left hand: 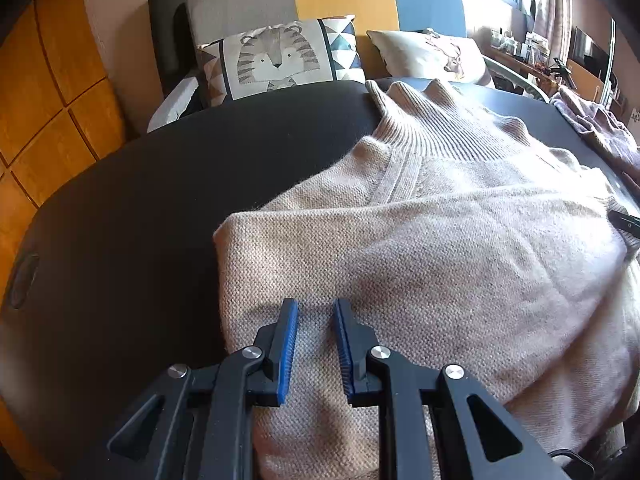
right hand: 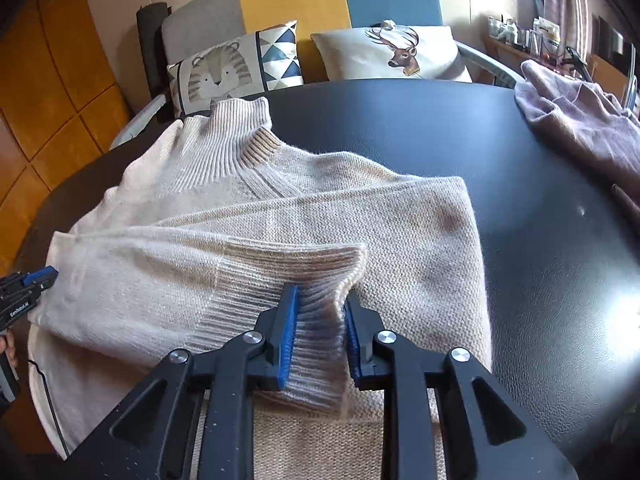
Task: Fold clothes
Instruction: 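Carry the held sleeve across the sweater body with the right gripper, then open the right gripper to release the cuff on the body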
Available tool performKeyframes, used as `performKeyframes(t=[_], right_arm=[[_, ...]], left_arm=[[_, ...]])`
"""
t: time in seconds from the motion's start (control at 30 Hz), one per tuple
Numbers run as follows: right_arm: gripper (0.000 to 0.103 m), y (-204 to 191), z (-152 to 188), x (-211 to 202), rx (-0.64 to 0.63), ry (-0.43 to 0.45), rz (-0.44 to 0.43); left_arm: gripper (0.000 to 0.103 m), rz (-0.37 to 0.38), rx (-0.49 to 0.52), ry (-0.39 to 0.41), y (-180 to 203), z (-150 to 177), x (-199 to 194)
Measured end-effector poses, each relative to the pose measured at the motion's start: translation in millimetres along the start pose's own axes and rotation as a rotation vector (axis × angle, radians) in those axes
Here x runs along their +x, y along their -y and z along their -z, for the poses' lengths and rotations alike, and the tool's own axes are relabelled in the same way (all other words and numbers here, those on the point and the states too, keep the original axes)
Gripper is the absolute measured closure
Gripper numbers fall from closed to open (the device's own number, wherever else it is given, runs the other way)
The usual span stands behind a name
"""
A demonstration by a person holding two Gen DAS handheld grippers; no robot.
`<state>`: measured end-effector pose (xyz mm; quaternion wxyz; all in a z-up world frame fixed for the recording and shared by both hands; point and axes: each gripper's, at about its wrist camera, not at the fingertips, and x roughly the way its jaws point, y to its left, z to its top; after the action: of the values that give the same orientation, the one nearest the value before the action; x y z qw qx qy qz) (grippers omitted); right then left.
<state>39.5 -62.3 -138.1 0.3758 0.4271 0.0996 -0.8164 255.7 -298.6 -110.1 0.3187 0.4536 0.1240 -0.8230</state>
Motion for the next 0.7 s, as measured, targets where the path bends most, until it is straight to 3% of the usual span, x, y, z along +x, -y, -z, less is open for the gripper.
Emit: performKeyframes(t=[0.1,0.2,0.27,0.4,0.6,0.7], right_arm=[[0.071,1,-2,-7,-0.004,0.022,0.036],[0.057,2,-9,-27,-0.019,0.094,0.125],[0.055,-9,-16,-41,-0.060,0.153,0.127],[0.049,-53,-30,-37,-0.185,0.143,-0.001],[0.049,-96,-30,6,-0.227,0.034,-0.097],[0.049,-99,-24,20,-0.228,-0.003,-0.101]], left_arm=[[0.085,0.004,-0.025,-0.008,-3,-2,-3],[0.085,0.014,-0.057,0.008,-3,-5,-15],[0.085,0.020,-0.046,0.036,1,-12,-21],[0.085,0.017,-0.016,0.053,11,-27,-16],[0.085,0.017,-0.062,-0.017,6,-32,16],[0.084,0.022,-0.067,-0.018,3,-29,21]])
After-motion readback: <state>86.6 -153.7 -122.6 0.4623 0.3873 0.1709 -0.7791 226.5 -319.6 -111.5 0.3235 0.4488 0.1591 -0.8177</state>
